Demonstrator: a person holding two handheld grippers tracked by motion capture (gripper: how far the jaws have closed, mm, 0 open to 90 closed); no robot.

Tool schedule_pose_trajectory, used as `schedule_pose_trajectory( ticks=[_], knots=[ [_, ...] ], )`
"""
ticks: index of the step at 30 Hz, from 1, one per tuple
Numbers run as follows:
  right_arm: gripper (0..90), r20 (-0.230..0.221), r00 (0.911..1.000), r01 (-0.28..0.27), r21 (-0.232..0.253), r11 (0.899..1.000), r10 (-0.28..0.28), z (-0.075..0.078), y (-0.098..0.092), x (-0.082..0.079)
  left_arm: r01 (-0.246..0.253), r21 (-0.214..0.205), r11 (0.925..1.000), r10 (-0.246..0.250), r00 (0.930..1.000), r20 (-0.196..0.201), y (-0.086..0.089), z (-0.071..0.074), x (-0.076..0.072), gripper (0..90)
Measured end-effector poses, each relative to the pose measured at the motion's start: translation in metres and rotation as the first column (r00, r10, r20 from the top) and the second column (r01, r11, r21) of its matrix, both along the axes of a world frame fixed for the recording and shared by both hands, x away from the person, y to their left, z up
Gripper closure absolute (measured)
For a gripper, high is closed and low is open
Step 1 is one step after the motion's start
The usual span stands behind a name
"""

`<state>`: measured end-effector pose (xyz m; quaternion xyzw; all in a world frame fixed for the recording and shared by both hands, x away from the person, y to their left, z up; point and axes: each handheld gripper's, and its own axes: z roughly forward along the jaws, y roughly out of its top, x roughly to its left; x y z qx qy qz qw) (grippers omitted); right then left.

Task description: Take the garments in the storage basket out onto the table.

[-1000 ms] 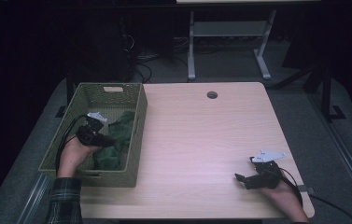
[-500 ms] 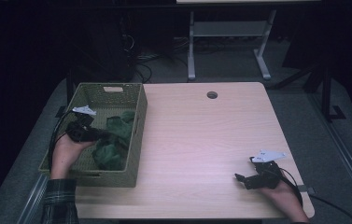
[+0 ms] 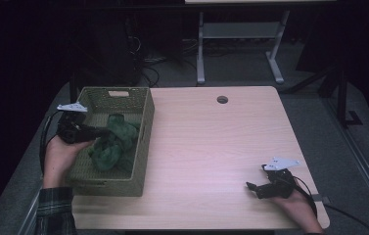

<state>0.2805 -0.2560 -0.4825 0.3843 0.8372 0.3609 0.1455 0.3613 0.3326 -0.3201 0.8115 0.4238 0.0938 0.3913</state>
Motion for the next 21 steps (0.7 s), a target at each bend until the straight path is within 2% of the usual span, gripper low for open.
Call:
schedule_pose_trajectory(
  ticks=[7, 14, 21],
  knots=[
    [8.2, -0.001, 1.0000, 0.001, 0.000, 1.000, -0.001, 0.000, 0.000, 0.000, -0.003, -0.025, 0.9997, 0.004, 0.9992, 0.039, 0.002, 0.025, -0.003, 82.7],
    [8.2, 0.001, 1.0000, 0.005, -0.003, 1.000, -0.005, 0.000, 0.000, 0.000, 0.003, -0.050, 0.9987, 0.001, 0.9978, 0.066, 0.004, 0.043, -0.005, 82.9],
    [8.2, 0.001, 0.9999, 0.010, -0.002, 1.000, -0.010, 0.000, 0.000, 0.000, 0.008, -0.080, 0.9968, 0.001, 0.9939, 0.110, 0.004, 0.066, -0.009, 82.9]
  ],
)
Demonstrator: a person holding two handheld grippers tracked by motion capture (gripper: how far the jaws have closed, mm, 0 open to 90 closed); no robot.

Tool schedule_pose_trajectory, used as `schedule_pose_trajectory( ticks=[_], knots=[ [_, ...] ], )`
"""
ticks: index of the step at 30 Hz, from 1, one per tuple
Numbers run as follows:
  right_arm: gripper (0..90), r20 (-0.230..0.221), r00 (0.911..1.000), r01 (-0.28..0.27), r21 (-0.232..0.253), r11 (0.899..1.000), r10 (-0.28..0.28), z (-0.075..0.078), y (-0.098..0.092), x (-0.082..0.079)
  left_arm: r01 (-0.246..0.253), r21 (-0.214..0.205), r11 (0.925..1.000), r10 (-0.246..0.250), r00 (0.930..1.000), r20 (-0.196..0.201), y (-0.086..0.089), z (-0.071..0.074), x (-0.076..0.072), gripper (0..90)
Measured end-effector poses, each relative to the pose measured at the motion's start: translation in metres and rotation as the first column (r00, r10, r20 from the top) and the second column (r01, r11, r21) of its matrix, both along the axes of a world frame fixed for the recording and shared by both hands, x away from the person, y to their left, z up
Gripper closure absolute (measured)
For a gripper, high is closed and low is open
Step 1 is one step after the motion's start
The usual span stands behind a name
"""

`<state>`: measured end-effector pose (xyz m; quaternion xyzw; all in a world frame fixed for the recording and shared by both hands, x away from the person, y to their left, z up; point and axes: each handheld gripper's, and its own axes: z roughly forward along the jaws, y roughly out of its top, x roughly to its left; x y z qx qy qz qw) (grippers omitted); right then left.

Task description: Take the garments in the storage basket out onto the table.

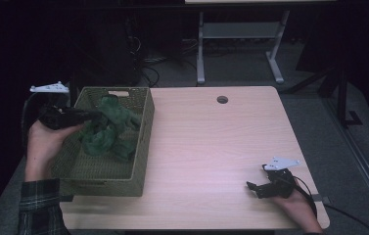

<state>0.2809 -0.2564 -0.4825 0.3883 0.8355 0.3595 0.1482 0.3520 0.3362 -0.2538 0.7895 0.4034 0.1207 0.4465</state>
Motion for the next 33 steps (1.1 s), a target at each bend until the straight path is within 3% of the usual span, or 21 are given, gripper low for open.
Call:
schedule_pose_trajectory(
  ticks=[10, 14, 25, 33],
  knots=[
    [8.2, -0.002, 1.0000, 0.003, 0.003, 1.000, -0.003, 0.000, 0.000, 0.000, 0.020, -0.027, 0.9994, -0.018, 0.9980, 0.061, -0.004, 0.035, -0.004, 82.9],
    [8.2, -0.002, 1.0000, 0.004, 0.003, 1.000, -0.004, 0.000, 0.000, 0.000, 0.033, -0.047, 0.9984, -0.029, 0.9968, 0.075, -0.006, 0.043, -0.005, 82.9],
    [8.2, -0.002, 1.0000, 0.004, 0.003, 1.000, -0.004, 0.000, 0.000, 0.000, 0.088, -0.071, 0.9936, -0.083, 0.9937, 0.076, -0.026, 0.039, -0.003, 82.8],
    [8.2, -0.002, 1.0000, 0.004, 0.003, 1.000, -0.004, 0.000, 0.000, 0.000, 0.164, -0.111, 0.9802, -0.155, 0.9845, 0.083, -0.049, 0.037, -0.003, 82.9]
  ],
)
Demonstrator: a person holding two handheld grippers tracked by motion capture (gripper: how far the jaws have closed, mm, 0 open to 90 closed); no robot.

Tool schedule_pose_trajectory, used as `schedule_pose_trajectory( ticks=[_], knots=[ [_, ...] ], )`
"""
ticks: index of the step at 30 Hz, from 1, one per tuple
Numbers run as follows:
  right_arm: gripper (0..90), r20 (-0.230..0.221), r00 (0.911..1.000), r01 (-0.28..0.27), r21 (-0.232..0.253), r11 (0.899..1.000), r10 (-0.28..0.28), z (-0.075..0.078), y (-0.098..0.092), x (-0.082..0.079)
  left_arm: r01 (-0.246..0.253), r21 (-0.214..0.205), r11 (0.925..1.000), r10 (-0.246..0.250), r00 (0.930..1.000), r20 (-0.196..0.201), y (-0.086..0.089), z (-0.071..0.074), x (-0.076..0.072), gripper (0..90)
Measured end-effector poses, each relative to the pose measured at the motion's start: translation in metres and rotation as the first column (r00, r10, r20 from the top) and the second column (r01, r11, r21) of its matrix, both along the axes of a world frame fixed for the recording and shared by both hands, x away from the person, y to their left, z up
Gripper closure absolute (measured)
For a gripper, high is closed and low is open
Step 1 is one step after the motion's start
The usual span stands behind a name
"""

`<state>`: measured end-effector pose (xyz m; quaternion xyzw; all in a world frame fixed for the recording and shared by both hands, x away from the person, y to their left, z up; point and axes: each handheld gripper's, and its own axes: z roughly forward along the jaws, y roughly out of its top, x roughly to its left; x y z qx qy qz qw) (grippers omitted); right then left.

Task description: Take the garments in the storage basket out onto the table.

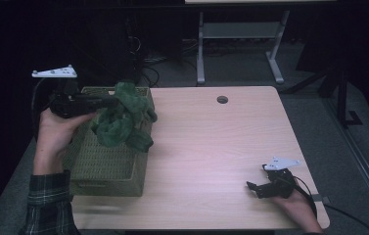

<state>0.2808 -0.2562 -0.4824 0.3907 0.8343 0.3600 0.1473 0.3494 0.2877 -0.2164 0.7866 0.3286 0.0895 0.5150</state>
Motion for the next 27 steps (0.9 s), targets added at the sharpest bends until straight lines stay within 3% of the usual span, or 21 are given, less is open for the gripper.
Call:
schedule_pose_trajectory(
  ticks=[8, 18, 24, 27],
  knots=[
    [8.2, 0.000, 1.0000, 0.000, 0.000, 1.000, 0.000, 0.000, 0.000, 0.000, 0.079, -0.029, 0.9965, -0.079, 0.9969, -0.003, -0.032, -0.004, 0.003, 82.9],
    [8.2, 0.000, 1.0000, 0.001, 0.000, 1.000, -0.001, 0.000, 0.000, 0.000, 0.116, -0.014, 0.9932, -0.116, 0.9931, -0.017, -0.074, -0.018, 0.009, 82.9],
    [8.2, 0.001, 1.0000, 0.000, -0.001, 1.000, 0.000, 0.000, 0.000, 0.000, 0.119, -0.016, 0.9928, -0.119, 0.9928, 0.020, -0.094, -0.030, 0.009, 83.2],
    [8.2, 0.000, 1.0000, 0.001, 0.000, 1.000, -0.001, 0.000, 0.000, 0.000, 0.137, -0.027, 0.9902, -0.137, 0.9905, 0.011, -0.104, -0.036, 0.010, 83.2]
  ],
)
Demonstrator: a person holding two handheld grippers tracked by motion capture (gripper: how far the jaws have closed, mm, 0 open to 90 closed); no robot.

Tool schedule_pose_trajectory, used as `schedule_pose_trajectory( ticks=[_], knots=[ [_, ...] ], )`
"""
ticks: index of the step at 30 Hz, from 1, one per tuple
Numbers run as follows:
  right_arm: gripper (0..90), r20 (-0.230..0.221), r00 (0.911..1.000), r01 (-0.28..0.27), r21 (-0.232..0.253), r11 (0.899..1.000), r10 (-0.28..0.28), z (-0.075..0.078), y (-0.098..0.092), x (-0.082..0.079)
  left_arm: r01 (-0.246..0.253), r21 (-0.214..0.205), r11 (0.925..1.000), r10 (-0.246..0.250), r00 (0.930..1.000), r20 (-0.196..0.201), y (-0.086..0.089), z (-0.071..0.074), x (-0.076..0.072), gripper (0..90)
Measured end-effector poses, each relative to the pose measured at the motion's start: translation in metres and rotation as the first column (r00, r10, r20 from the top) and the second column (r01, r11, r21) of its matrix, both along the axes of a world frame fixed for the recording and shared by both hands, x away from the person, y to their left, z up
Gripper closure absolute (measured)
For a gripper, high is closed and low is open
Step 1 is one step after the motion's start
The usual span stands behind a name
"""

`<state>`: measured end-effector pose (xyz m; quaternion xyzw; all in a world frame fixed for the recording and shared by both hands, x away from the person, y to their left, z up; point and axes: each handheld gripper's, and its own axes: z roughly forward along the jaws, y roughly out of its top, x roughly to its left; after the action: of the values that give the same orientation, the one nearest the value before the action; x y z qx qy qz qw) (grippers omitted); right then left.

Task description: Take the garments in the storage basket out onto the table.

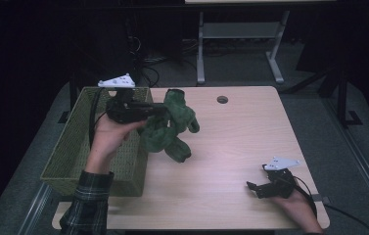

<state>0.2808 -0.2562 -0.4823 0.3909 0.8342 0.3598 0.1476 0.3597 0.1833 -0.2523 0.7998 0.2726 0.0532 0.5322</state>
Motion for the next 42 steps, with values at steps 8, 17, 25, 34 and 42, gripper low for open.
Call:
schedule_pose_trajectory(
  ticks=[8, 17, 25, 34, 42],
  knots=[
    [8.2, 0.001, 1.0000, -0.001, -0.001, 1.000, 0.001, 0.000, 0.000, 0.000, 0.049, -0.037, 0.9981, -0.050, 0.9976, -0.048, -0.031, -0.019, 0.002, 83.3],
    [8.2, -0.002, 1.0000, 0.002, 0.002, 1.000, -0.002, 0.000, 0.000, 0.000, 0.077, 0.009, 0.9970, -0.076, 0.9959, -0.049, -0.065, -0.046, 0.002, 83.3],
    [8.2, -0.006, 1.0000, 0.003, 0.004, 1.000, -0.003, 0.000, 0.000, 0.000, 0.086, 0.026, 0.9959, -0.085, 0.9955, -0.041, -0.089, -0.066, 0.000, 83.2],
    [8.2, -0.004, 1.0000, 0.001, 0.000, 1.000, -0.001, 0.000, 0.000, 0.000, 0.091, 0.018, 0.9957, -0.090, 0.9944, -0.056, -0.111, -0.100, 0.002, 83.2],
    [8.2, -0.003, 1.0000, -0.003, -0.004, 1.000, 0.003, 0.000, 0.000, 0.000, 0.105, 0.046, 0.9934, -0.102, 0.9919, -0.077, -0.130, -0.130, 0.005, 83.2]
  ],
)
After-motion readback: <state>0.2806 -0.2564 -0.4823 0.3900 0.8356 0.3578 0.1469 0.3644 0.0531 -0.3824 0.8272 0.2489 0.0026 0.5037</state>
